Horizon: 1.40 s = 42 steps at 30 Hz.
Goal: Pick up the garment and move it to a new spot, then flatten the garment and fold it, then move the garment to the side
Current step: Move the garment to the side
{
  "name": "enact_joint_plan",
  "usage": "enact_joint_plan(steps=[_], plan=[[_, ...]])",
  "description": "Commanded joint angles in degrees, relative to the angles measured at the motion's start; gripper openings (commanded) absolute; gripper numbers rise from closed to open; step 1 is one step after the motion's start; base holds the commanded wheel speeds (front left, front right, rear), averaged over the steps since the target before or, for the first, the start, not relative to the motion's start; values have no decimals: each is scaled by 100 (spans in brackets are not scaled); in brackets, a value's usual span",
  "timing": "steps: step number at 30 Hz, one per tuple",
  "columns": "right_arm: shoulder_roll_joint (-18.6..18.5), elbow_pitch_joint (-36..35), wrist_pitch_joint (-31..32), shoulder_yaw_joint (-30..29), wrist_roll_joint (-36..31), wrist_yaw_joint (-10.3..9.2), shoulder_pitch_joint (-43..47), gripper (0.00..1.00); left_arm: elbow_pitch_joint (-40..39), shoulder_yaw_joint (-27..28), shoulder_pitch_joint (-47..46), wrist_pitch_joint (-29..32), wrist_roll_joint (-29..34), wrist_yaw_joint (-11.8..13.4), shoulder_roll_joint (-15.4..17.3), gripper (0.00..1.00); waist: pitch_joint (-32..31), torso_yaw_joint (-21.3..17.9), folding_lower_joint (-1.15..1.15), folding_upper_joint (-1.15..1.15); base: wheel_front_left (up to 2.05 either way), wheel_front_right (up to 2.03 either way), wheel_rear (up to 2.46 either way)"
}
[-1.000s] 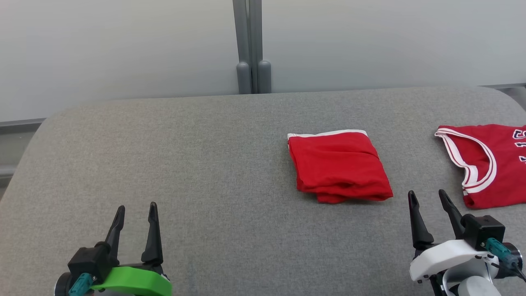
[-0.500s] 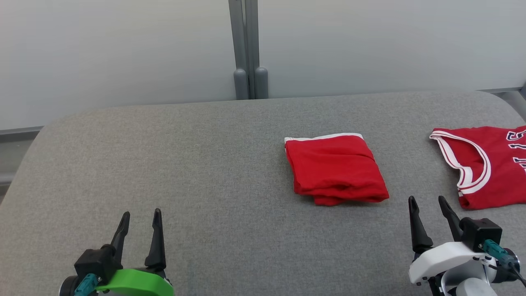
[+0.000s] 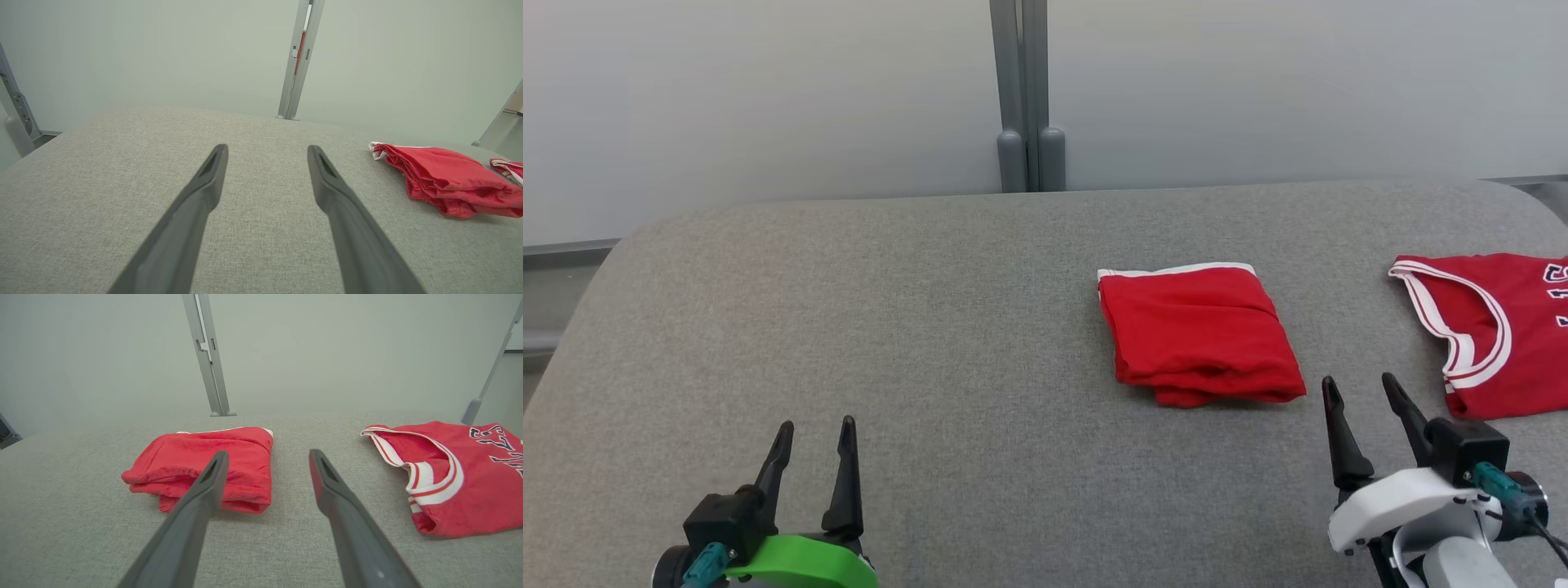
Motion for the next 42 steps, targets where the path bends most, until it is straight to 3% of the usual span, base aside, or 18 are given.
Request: enact_joint_plan(steps=[1, 5, 12, 19, 34, 35, 36, 37, 42], plan=[[-101, 17, -21, 12, -48, -5, -176, 100, -6, -32, -95, -15, 33, -22, 12, 100, 35, 35, 0, 0, 0, 0, 0], [-219, 159, 219, 22, 141, -4, -715, 100, -78, -147, -138, -15, -13, -24, 12, 100, 133, 125, 0, 0, 0, 0, 0], [-436, 906, 1977, -145, 757, -2, -1978, 100, -170, -239, -227, -15, -114, -24, 12, 100, 501, 399, 0, 0, 0, 0, 0], [-603, 1956, 3165, -613, 494, -2, -2776, 100, -233, -364, -411, -15, -182, -21, 13, 100, 931, 835, 0, 0, 0, 0, 0], [-305, 3129, 3519, -1060, 26, -6, -3090, 100, -293, -518, -544, -15, -339, -22, 12, 100, 1324, 1123, 0, 0, 0, 0, 0], [-274, 3191, 3597, -1018, 30, -2, -3080, 96, -293, -525, -543, -15, -342, -22, 13, 100, 1339, 1122, 0, 0, 0, 0, 0], [-255, 3231, 3658, -916, 8, -1, -3073, 31, -290, -537, -543, -15, -356, -22, 13, 100, 1355, 1118, 0, 0, 0, 0, 0], [-262, 3231, 3687, -831, 1, -1, -3076, 0, -291, -543, -552, -15, -368, -22, 12, 100, 1366, 1113, 0, 0, 0, 0, 0], [-673, 2991, 3676, -383, -107, -14, -3211, 0, -344, -529, -597, -15, -450, -8, 12, 100, 1430, 1008, 0, 0, 0, 0, 0]])
